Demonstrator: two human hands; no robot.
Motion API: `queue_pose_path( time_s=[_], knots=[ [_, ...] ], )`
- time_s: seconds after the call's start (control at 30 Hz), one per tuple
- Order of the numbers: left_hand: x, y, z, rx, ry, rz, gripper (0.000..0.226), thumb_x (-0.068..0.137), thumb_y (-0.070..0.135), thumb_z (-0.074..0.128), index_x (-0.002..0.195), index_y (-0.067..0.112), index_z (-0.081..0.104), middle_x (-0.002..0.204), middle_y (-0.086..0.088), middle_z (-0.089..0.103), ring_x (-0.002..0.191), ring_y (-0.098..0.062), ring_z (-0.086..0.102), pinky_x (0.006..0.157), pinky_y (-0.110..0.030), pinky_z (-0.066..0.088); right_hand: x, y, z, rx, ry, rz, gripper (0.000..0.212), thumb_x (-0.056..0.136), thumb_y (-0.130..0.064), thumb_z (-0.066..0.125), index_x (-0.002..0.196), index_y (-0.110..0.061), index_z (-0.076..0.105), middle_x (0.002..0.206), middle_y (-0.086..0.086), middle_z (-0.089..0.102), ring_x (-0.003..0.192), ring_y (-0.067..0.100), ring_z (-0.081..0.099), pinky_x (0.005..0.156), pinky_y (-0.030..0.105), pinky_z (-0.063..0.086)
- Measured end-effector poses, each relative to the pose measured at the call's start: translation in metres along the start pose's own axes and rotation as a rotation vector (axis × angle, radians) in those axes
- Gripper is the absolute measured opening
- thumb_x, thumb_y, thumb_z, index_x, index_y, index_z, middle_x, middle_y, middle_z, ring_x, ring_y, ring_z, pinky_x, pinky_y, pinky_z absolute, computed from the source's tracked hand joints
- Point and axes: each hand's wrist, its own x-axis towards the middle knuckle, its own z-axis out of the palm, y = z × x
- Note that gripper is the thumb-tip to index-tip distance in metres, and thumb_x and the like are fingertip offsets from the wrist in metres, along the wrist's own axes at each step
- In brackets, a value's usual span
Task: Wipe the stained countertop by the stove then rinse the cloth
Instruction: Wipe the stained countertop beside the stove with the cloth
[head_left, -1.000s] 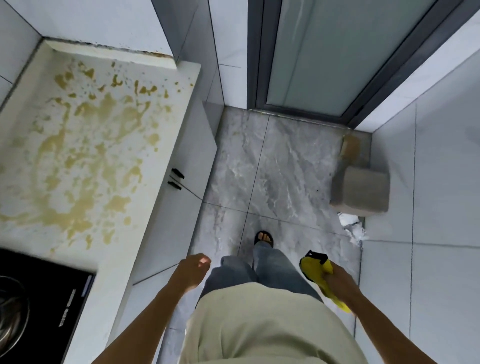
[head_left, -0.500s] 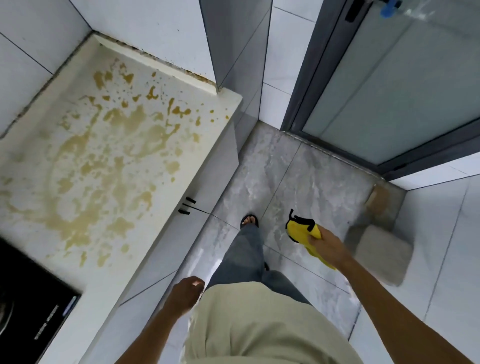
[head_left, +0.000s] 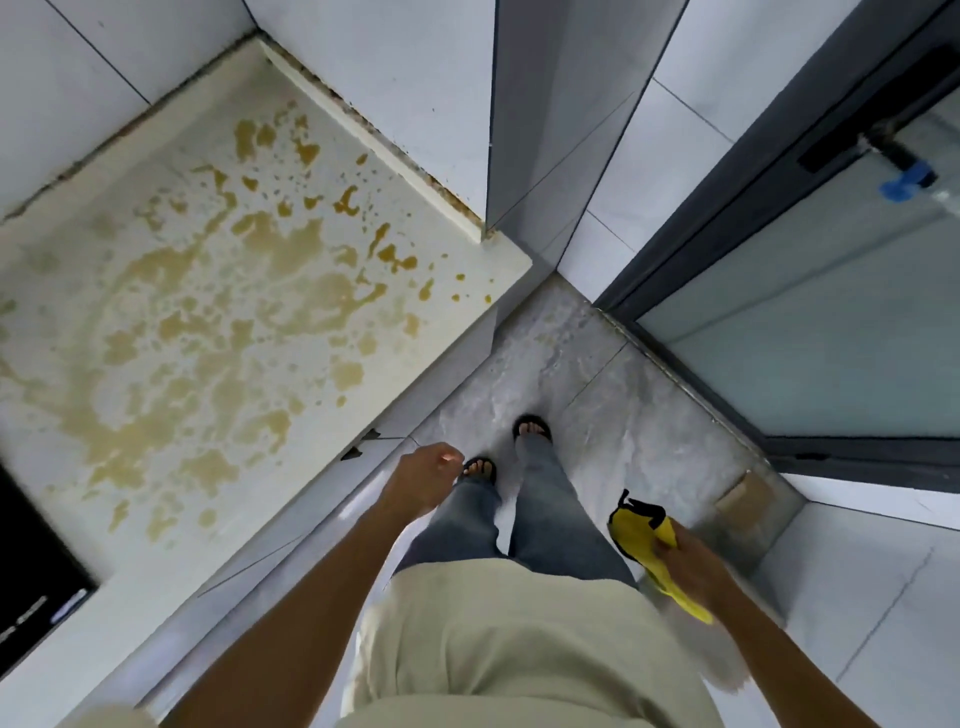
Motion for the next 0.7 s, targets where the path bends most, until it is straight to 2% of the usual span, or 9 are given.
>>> queue_pose_path(
  time_s=[0.07, 0.1, 0.17, 0.23, 0.27, 0.4, 0.5, 0.6, 0.7],
  knots=[
    [0.008, 0.012, 0.001, -0.036, 0.02, -0.027, 0.028, 0.106, 0.029, 0.05, 0.119, 0.024, 0.075, 0.125, 0.001, 0.074, 0.114, -0.022, 0.068, 0.093, -0.029, 0.049, 0.009, -0.017, -0.023, 0.037, -0.047, -0.046, 0.009, 0.104, -0.032, 0.066, 0.112, -0.031, 0.062, 0.114, 0.001, 0.065, 0.103, 0.027, 0.062, 0.087, 0.022, 0.051],
    [0.01, 0.017, 0.003, -0.035, 0.04, -0.044, 0.03, 0.107, 0.029, 0.049, 0.12, 0.024, 0.075, 0.127, 0.002, 0.074, 0.115, -0.021, 0.067, 0.092, -0.027, 0.046, 0.018, -0.025, -0.035, 0.052, -0.059, -0.073, 0.02, 0.099, -0.044, 0.071, 0.116, -0.033, 0.07, 0.115, 0.0, 0.071, 0.105, 0.029, 0.067, 0.096, 0.034, 0.054],
    [0.013, 0.021, 0.008, -0.054, 0.081, -0.101, 0.03, 0.108, 0.03, 0.048, 0.121, 0.025, 0.075, 0.129, 0.002, 0.073, 0.111, -0.019, 0.066, 0.09, -0.024, 0.045, 0.037, -0.049, -0.059, 0.023, -0.069, -0.079, 0.04, 0.09, -0.062, 0.074, 0.122, -0.038, 0.073, 0.108, 0.006, 0.078, 0.098, 0.035, 0.073, 0.087, 0.039, 0.056],
    [0.01, 0.021, 0.019, -0.087, 0.118, -0.182, 0.029, 0.109, 0.032, 0.048, 0.12, 0.026, 0.075, 0.128, 0.001, 0.074, 0.107, -0.018, 0.067, 0.091, -0.026, 0.05, 0.058, -0.078, -0.082, -0.063, -0.077, -0.099, 0.052, 0.083, -0.071, 0.073, 0.116, -0.031, 0.075, 0.088, 0.008, 0.075, 0.071, 0.034, 0.065, 0.068, 0.034, 0.049],
    [0.007, 0.019, 0.025, -0.099, 0.125, -0.219, 0.03, 0.11, 0.033, 0.048, 0.121, 0.025, 0.075, 0.129, 0.001, 0.074, 0.107, -0.02, 0.068, 0.094, -0.028, 0.053, 0.068, -0.092, -0.092, -0.115, -0.087, -0.12, 0.055, 0.085, -0.071, 0.071, 0.116, -0.027, 0.074, 0.089, 0.007, 0.074, 0.07, 0.027, 0.062, 0.068, 0.033, 0.048],
    [-0.015, 0.012, 0.051, -0.21, 0.148, -0.368, 0.032, 0.11, 0.028, 0.043, 0.115, 0.022, 0.075, 0.128, -0.002, 0.074, 0.111, -0.026, 0.068, 0.101, -0.038, 0.055, 0.098, -0.159, -0.116, -0.285, -0.114, -0.307, 0.042, 0.102, -0.05, 0.064, 0.139, -0.031, 0.065, 0.127, 0.004, 0.072, 0.11, 0.026, 0.066, 0.096, 0.039, 0.052],
    [-0.027, 0.012, 0.063, -0.284, 0.216, -0.442, 0.029, 0.105, 0.015, 0.044, 0.104, 0.024, 0.072, 0.129, -0.008, 0.074, 0.117, -0.033, 0.066, 0.1, -0.039, 0.052, 0.107, -0.209, -0.122, -0.429, -0.127, -0.423, 0.038, 0.104, -0.026, 0.059, 0.142, -0.024, 0.062, 0.133, 0.011, 0.07, 0.109, 0.027, 0.063, 0.087, 0.035, 0.045],
    [-0.027, 0.018, 0.059, -0.386, 0.399, -0.445, 0.031, 0.106, 0.019, 0.052, 0.131, 0.022, 0.071, 0.138, -0.004, 0.071, 0.123, -0.027, 0.066, 0.105, -0.032, 0.049, 0.101, -0.258, -0.12, -0.526, -0.123, -0.542, 0.037, 0.105, -0.024, 0.057, 0.142, -0.025, 0.06, 0.128, 0.014, 0.071, 0.102, 0.032, 0.063, 0.078, 0.034, 0.049],
    [-0.014, 0.031, 0.035, -0.422, 0.557, -0.373, 0.035, 0.105, 0.02, 0.055, 0.137, 0.022, 0.067, 0.145, -0.004, 0.066, 0.128, -0.027, 0.063, 0.11, -0.036, 0.048, 0.082, -0.313, -0.118, -0.538, -0.143, -0.732, 0.031, 0.105, -0.024, 0.058, 0.135, -0.03, 0.064, 0.117, 0.009, 0.073, 0.097, 0.03, 0.063, 0.067, 0.018, 0.043]
  ],
)
